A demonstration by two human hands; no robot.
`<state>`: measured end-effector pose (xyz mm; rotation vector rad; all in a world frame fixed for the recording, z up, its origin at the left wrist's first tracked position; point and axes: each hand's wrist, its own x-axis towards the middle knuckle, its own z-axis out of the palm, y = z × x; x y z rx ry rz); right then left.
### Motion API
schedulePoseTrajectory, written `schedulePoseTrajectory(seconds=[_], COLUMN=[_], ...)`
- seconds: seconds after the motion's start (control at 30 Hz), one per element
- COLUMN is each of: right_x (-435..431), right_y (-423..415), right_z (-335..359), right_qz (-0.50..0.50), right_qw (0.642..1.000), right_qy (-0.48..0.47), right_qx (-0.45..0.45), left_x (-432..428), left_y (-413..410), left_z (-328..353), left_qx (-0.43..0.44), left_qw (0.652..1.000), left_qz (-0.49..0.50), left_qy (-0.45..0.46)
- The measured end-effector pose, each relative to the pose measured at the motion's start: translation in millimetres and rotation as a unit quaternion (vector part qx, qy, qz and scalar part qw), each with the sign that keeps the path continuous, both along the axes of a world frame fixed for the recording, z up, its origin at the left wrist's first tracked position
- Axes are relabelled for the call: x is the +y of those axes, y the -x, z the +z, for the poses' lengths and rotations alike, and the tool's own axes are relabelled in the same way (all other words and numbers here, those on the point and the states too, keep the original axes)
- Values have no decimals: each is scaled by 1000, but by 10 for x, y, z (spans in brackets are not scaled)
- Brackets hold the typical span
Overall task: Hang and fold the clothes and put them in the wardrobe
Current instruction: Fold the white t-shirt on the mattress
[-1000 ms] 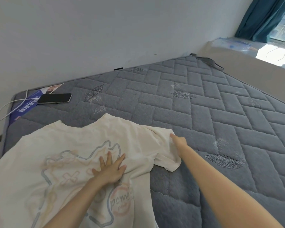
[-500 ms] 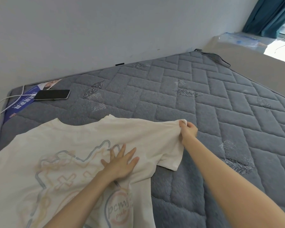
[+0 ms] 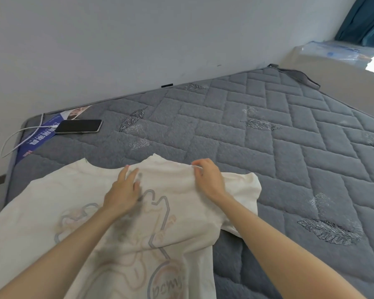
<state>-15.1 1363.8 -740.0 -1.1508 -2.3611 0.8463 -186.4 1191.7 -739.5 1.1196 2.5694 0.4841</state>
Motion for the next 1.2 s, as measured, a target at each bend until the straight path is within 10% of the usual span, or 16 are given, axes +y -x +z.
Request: schedulePoseTrajectory(seconds=[0.73, 1.2], right_x=[-96, -119], right_y=[1604, 1936], right_z=[-179, -686], right_qz=[-30, 11], right_qw=[986, 991], right_qy=[163, -40], right_qx=[-24, 124], left_x=[-468, -308], left_y=[1687, 1923], left_z=[-243, -472], left_qx=[-29, 13], left_qw=[977, 934], left_qz=[210, 273], left_qy=[-21, -232])
